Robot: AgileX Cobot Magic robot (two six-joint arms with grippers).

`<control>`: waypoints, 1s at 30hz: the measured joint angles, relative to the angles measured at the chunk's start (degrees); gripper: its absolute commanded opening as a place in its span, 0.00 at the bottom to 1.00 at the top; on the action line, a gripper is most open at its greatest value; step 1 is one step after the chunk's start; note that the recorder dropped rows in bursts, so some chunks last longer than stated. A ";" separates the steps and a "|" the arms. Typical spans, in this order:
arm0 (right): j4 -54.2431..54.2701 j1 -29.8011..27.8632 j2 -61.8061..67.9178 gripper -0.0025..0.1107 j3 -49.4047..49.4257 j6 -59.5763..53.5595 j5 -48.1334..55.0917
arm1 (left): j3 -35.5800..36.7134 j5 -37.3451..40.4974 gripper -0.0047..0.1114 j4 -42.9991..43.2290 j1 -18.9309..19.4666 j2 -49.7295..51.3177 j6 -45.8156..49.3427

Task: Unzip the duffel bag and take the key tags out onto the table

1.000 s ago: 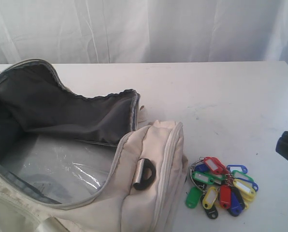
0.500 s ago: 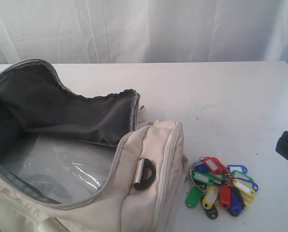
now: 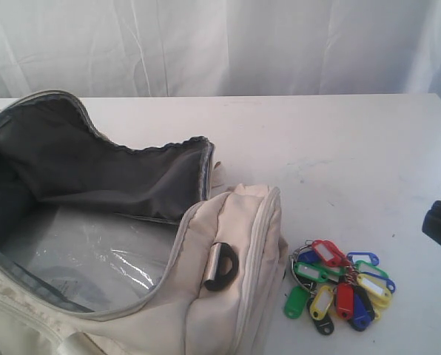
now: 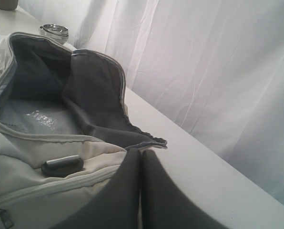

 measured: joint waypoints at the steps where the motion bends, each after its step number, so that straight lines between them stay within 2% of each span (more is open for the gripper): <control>1: 0.00 0.00 0.00 0.02 0.00 0.00 0.00 | 0.00 0.00 0.05 0.00 0.00 0.00 -0.14; 26: -0.28 0.00 0.00 0.02 0.00 -0.14 0.00 | 0.00 0.14 0.05 0.00 0.00 0.00 -0.38; 28: -0.39 -1.89 0.00 0.02 0.00 -0.14 0.00 | 0.00 0.14 0.05 0.00 0.00 0.00 -0.38; 30: -0.50 -6.71 0.00 0.02 0.00 0.41 0.51 | 0.00 0.14 0.05 0.00 0.00 0.00 -0.38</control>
